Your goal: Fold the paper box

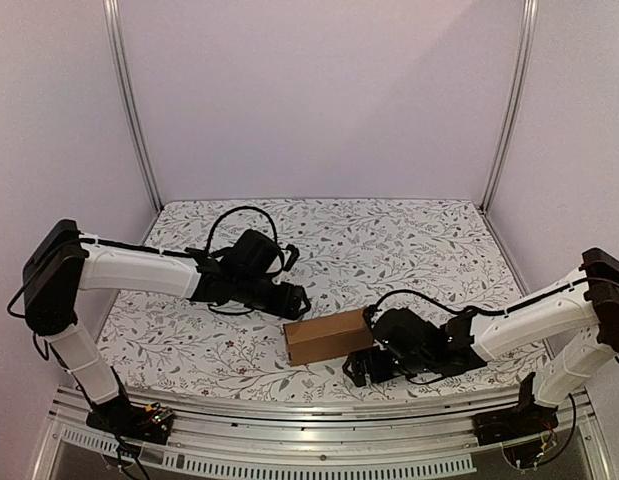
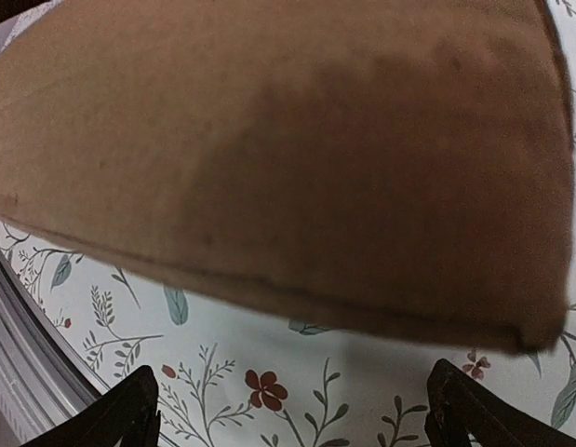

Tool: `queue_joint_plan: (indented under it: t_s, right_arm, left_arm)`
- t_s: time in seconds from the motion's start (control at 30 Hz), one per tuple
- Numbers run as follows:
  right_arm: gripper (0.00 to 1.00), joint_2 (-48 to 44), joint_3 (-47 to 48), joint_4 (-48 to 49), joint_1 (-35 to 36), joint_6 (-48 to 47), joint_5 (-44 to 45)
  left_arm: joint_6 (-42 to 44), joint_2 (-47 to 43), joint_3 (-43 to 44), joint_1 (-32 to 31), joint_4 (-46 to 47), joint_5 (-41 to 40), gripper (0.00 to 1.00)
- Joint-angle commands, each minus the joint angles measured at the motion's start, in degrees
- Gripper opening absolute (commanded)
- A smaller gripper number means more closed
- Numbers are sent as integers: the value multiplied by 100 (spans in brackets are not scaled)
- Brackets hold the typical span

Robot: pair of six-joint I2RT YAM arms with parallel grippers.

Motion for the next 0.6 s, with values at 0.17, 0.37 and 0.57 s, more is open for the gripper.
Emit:
queue_joint_plan:
  t_s: [0.17,0.37,0.57]
  right_arm:
    - [99,537,372,244,44,256,690]
    - [99,900,574,464,39,300,1161]
    - [99,1276,828,754,43,384,1620]
  left_arm:
    - [-116,-4,-22,-163,-50,559,65]
    - [-183,-72,-80,-378,-32,586,62]
    - [-292,-149,-138,-537,-9,589,60]
